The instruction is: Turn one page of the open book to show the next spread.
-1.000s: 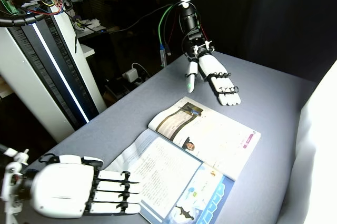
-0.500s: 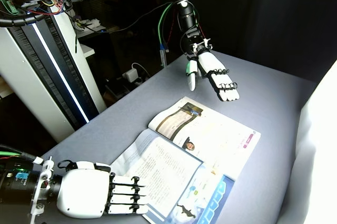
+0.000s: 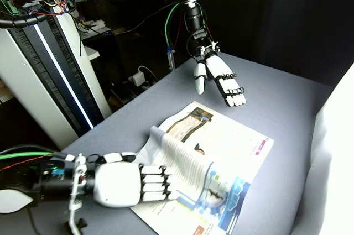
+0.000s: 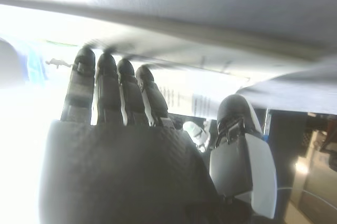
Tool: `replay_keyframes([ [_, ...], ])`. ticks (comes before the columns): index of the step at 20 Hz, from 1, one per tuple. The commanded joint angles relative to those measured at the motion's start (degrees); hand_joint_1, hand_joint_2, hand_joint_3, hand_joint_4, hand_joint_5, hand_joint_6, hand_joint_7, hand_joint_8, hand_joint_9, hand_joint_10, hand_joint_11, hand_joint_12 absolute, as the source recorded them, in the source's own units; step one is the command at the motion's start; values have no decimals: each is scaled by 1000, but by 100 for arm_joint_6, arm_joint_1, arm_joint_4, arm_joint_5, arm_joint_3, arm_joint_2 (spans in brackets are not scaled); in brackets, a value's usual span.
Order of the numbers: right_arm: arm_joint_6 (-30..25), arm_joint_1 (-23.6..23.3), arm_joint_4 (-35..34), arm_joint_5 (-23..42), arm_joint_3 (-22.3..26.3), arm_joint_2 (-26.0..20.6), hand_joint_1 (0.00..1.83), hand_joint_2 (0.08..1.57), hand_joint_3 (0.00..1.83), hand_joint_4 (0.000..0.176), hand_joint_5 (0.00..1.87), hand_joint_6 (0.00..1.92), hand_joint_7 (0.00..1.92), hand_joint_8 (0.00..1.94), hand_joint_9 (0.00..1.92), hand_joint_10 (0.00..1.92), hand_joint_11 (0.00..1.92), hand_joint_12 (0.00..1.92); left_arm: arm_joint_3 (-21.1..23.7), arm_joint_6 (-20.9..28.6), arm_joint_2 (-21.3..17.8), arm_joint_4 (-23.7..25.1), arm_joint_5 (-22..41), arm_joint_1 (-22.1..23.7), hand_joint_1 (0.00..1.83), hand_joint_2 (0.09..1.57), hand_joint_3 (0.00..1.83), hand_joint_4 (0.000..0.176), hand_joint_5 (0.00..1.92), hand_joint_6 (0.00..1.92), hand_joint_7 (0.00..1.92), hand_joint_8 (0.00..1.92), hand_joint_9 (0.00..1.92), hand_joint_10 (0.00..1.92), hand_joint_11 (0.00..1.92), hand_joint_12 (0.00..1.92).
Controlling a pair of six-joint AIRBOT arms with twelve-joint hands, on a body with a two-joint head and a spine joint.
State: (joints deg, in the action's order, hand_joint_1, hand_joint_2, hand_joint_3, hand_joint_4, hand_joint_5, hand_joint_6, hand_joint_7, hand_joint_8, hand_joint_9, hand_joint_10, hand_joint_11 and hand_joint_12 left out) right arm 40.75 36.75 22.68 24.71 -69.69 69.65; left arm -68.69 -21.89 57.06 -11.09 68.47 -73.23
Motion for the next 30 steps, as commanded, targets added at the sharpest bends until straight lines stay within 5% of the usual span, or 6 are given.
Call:
replay_keyframes([
  [1,-27,-140,0,754,-32,55,0,1182,0,0,0,0,0,0,0,0,0,0,-56,86,47,-109,562,-8,0,1471,15,18,112,20,0,0,0,0,0,0],
  [13,-531,-1263,891,1863,-287,968,0,1162,0,0,0,0,0,0,0,0,0,0,-205,247,261,-13,492,-7,0,1197,0,0,127,0,118,13,210,0,40,683],
  [15,-862,-1346,1177,2404,-196,972,0,1106,0,0,0,0,0,0,0,0,0,0,-231,248,267,-43,536,-4,0,1053,0,89,40,0,4,0,72,2,1,468],
  [28,-698,-1466,1142,3200,574,-274,0,1082,0,14,0,0,0,0,0,0,0,0,56,-108,-263,-207,1215,93,0,1054,0,97,36,0,0,0,66,2,0,451],
  [29,-652,-1416,1087,3134,614,-321,66,1108,0,14,0,0,0,0,0,0,0,0,78,-148,-313,-190,1260,123,325,1319,0,0,32,0,0,0,12,0,0,89],
  [30,-580,-1314,1007,3022,679,-534,13,1087,0,13,0,0,0,0,0,0,0,0,100,-186,-377,-136,1317,202,296,1330,0,10,11,3,0,0,0,0,0,3],
])
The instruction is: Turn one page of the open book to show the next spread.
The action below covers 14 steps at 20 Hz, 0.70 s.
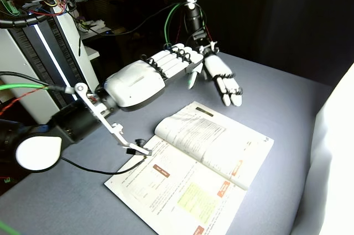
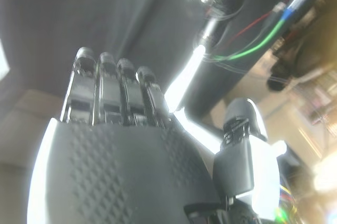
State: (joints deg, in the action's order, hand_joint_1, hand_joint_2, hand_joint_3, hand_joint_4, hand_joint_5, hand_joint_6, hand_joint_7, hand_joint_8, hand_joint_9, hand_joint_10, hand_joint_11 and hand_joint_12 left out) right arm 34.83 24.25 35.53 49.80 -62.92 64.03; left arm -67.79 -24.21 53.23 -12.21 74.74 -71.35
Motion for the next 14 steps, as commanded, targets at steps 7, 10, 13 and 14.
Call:
replay_keyframes([
  [7,664,751,-1246,-123,376,-1066,0,1206,27,0,0,0,0,0,0,0,0,0,-86,68,169,545,737,637,171,1357,2,17,7,4,0,0,0,0,0,0],
  [10,1304,1339,-2343,42,626,-1544,0,1193,18,0,0,0,0,0,0,0,0,0,-178,152,305,648,805,829,127,1371,6,0,2,0,0,0,0,0,0,0],
  [13,1936,1846,-3320,591,882,-1839,0,1217,26,0,0,0,0,0,0,0,0,0,-201,159,391,613,990,866,194,1387,5,0,0,0,0,0,0,0,0,0],
  [14,2018,2030,-3577,832,933,-1900,0,1232,31,0,0,0,0,0,0,0,0,0,-203,158,402,612,1031,874,189,1374,0,3,0,0,0,0,0,0,0,0],
])
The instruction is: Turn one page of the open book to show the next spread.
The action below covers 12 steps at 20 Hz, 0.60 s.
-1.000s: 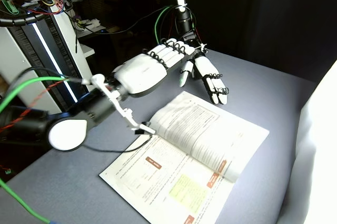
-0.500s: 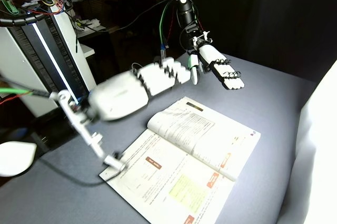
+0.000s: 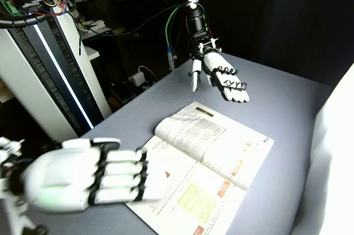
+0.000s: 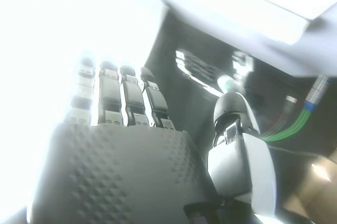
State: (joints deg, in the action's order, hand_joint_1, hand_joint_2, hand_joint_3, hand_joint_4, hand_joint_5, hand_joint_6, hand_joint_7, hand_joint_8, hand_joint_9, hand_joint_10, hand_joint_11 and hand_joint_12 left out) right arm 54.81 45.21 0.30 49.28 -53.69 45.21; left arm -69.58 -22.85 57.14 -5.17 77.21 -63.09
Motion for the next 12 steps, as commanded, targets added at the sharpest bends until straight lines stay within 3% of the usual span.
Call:
replay_keyframes([
  [1,89,118,-289,1141,64,-80,0,1222,24,0,0,0,0,0,0,0,17,8,-25,23,16,-104,828,53,146,1364,0,0,0,0,0,0,0,0,0,0],
  [5,373,720,-980,2245,320,-377,90,1237,17,0,0,0,0,0,0,0,0,0,-19,-57,35,-223,1069,82,273,1306,0,0,0,0,0,0,0,0,0,0],
  [6,402,822,-1069,2485,362,-444,113,1243,15,0,0,0,0,0,0,0,0,0,-10,-85,36,-264,1166,86,323,1292,0,16,0,0,0,0,0,0,0,0],
  [7,411,891,-1124,2661,392,-498,116,1240,11,0,0,0,0,0,0,0,19,9,-8,-111,36,-280,1219,98,299,1289,0,18,0,0,0,0,0,0,0,0],
  [8,411,958,-1158,2900,434,-564,104,1221,2,16,0,0,0,0,0,0,3,1,-8,-139,36,-296,1276,123,277,1276,0,1,0,0,0,0,0,0,0,0],
  [9,411,991,-1165,3068,465,-606,122,1215,0,33,0,0,0,0,0,0,0,0,-10,-157,35,-304,1311,148,294,1261,0,15,0,0,0,0,0,0,0,0],
  [10,412,1021,-1164,3266,498,-652,228,1215,0,45,0,0,0,0,0,0,22,14,-9,-172,27,-315,1376,163,324,1238,0,44,0,0,0,0,0,0,0,0],
  [12,412,1045,-1149,3511,527,-686,259,1231,5,42,0,0,0,0,0,0,4,7,1,-197,10,-352,1496,163,414,1248,0,45,0,0,0,0,0,0,0,0],
])
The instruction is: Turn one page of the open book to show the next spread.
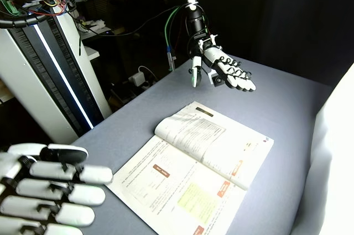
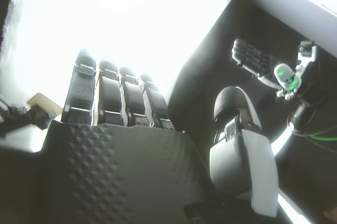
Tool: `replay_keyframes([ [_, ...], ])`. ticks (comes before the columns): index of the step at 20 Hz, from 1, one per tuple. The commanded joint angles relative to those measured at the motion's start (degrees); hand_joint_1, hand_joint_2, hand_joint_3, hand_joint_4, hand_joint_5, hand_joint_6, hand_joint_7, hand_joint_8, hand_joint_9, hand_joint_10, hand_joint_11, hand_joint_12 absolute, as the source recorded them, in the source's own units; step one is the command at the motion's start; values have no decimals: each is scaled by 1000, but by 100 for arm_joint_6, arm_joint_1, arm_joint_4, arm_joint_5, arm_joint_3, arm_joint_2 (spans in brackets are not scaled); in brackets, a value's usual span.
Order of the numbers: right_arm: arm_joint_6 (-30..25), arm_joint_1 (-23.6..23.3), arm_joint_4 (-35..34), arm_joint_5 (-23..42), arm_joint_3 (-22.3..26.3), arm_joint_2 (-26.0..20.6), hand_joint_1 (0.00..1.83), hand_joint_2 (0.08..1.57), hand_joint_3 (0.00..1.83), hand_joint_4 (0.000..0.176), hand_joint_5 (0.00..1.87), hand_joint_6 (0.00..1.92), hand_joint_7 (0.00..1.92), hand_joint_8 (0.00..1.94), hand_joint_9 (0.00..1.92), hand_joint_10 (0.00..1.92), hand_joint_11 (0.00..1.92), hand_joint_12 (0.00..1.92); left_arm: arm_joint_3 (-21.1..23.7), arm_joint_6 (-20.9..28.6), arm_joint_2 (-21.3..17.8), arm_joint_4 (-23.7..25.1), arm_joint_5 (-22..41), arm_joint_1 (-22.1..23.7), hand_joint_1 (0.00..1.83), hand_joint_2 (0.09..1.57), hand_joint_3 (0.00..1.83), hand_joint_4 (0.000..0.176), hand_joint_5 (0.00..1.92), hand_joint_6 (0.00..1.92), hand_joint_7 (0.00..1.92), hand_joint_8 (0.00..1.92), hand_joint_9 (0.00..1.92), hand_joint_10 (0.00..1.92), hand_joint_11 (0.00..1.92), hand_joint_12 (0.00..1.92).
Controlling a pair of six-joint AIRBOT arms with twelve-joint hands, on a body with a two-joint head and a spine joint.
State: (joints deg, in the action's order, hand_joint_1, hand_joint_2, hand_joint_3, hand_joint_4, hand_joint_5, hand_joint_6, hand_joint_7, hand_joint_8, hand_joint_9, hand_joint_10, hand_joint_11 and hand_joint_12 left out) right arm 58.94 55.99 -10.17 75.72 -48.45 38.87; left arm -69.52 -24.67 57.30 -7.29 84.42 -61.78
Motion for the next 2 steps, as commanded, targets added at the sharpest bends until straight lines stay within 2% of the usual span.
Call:
replay_keyframes([
  [1,0,-26,-92,989,11,-64,241,1225,2,74,0,0,0,0,0,0,43,27,14,-57,-31,-156,832,32,425,1266,0,61,0,0,0,0,0,0,0,0],
  [2,0,-24,-79,1134,20,-85,207,1229,0,56,0,0,0,0,0,0,8,257,62,-160,-90,-195,942,31,461,1270,0,91,0,0,0,0,0,0,0,0],
])
